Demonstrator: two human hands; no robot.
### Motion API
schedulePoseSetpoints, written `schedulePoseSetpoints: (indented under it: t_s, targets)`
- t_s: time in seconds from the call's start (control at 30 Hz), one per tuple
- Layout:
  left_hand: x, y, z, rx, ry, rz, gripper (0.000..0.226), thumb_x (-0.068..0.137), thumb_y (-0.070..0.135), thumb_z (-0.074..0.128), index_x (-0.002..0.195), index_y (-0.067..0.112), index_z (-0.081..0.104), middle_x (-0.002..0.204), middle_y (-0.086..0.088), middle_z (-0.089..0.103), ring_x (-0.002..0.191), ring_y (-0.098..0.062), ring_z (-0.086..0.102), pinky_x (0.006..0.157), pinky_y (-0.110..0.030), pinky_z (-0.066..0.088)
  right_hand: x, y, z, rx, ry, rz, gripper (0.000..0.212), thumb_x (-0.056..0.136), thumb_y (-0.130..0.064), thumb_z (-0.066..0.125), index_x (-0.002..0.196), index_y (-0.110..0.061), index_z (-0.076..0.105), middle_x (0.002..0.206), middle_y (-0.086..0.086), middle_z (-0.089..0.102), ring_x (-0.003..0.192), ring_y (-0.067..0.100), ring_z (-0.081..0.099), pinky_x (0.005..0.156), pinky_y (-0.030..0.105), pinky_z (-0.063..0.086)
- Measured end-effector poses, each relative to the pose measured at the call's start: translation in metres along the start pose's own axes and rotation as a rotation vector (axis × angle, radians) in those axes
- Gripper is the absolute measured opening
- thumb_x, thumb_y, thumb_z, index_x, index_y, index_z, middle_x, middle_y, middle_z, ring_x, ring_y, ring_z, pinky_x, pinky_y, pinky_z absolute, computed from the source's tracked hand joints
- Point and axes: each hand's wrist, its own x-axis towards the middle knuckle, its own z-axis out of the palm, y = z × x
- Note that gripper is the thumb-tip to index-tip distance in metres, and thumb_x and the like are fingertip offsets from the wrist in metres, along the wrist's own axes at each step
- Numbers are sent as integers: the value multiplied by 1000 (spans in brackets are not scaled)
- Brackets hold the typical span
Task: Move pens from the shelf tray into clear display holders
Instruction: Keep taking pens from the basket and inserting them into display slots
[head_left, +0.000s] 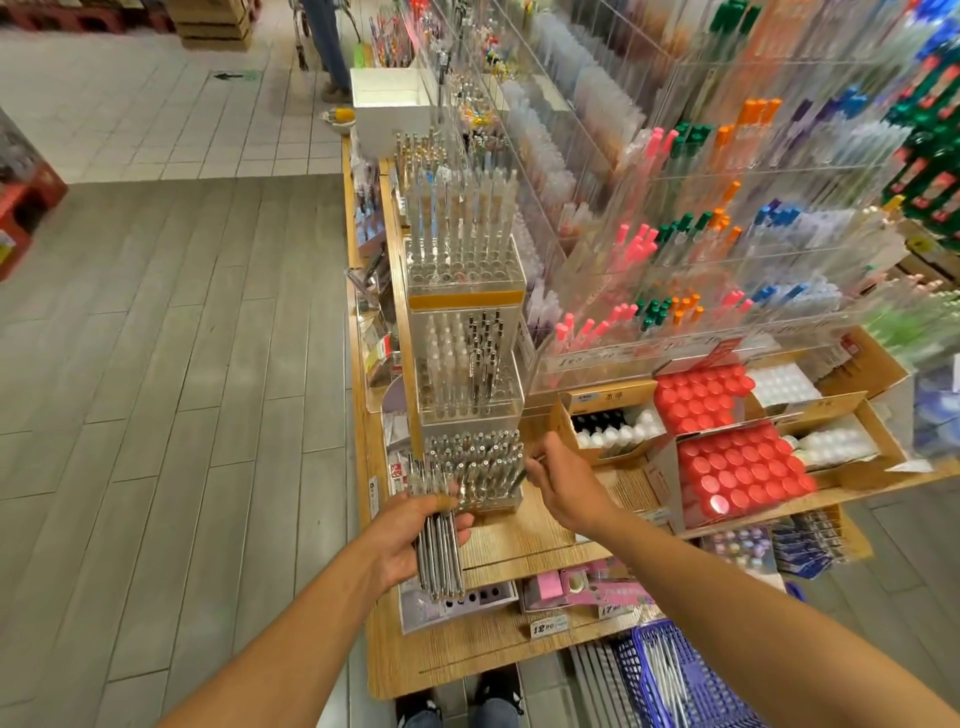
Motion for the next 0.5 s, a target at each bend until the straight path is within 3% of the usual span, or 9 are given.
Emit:
schedulePoseSetpoints:
  t_s: [0.17,0.37,0.5]
  targets:
    - [2,-3,-3,28,15,-12,37,79,-5,69,113,-12,56,89,-32,71,72,-30,74,58,-35,62,-2,0,9,-87,-9,22,18,103,-33,41,95,-16,41,89,4,55,76,25,57,67,46,49]
    - [1,-4,-1,42,31,2,38,78,-7,70,113,-14,57,87,-31,71,74,-32,74,57,-35,62,4,-6,11,-169,-1,11,22,102,-36,43,86,-21,38,80,-8,44,69,18,50,57,34,39]
    - [-1,-5,2,49,24,5,49,67,-4,73,112,-15,57,88,-32,71,74,-33,74,56,-35,62,4,-4,10,-245,-31,-12,22,102,-38,41,87,-23,36,86,-6,45,70,19,52,60,35,41]
